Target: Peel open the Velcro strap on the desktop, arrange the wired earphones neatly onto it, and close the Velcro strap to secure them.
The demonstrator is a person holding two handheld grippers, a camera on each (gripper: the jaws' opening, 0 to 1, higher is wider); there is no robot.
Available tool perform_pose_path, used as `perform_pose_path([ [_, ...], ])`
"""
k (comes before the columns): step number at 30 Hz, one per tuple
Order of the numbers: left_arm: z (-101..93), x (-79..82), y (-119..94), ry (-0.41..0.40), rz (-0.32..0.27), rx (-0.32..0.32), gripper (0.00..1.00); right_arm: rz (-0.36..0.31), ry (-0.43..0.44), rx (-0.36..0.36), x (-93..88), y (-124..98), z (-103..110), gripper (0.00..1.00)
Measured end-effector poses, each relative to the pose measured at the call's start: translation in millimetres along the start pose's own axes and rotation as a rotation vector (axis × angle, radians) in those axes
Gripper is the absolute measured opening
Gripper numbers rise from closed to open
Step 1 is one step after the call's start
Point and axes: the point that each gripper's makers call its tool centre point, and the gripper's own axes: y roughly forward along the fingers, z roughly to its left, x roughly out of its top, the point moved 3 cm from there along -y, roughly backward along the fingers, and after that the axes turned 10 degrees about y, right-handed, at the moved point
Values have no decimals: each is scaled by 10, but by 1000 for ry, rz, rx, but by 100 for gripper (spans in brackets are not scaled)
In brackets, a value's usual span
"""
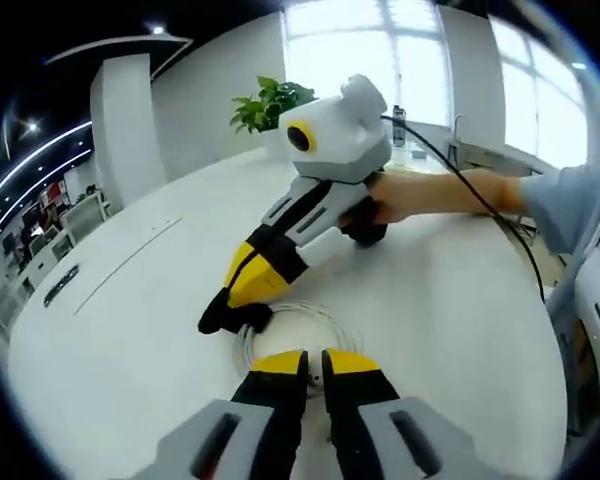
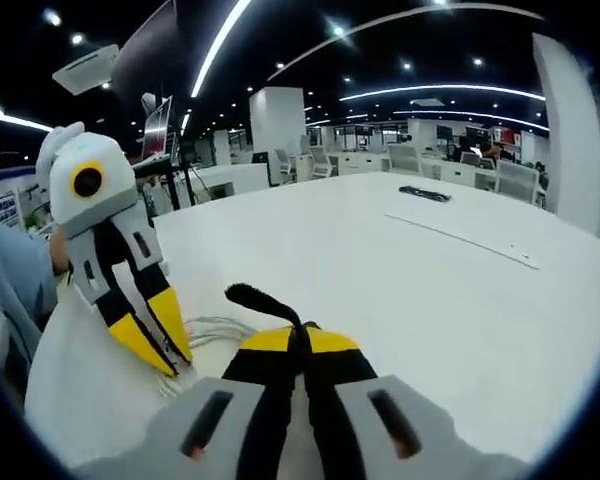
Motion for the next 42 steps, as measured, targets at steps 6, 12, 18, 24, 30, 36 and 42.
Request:
perform_pose_path([
  [6,-34,-2,-15,-2,-23,6,10,9,-105,16,-83,13,20,5],
  [12,-39,12,-55,-24,-63,20,11,5,-175,-1,-66,40,21,5],
  [18,-27,64,-144,-46,-165,82,11,-7,-195,-31,-32,61,-48,5],
  [24,26,83,-248,-49,-222,175,11,-13,-215,-62,9,70,-128,5],
  [30,86,111,-374,-89,-294,271,11,-25,-237,-96,46,100,-200,5],
  [36,284,74,-599,-169,-388,418,9,-39,-213,-152,131,82,-318,6],
  [42,557,16,-817,-202,-418,568,9,-115,-110,-234,257,-72,-488,5],
])
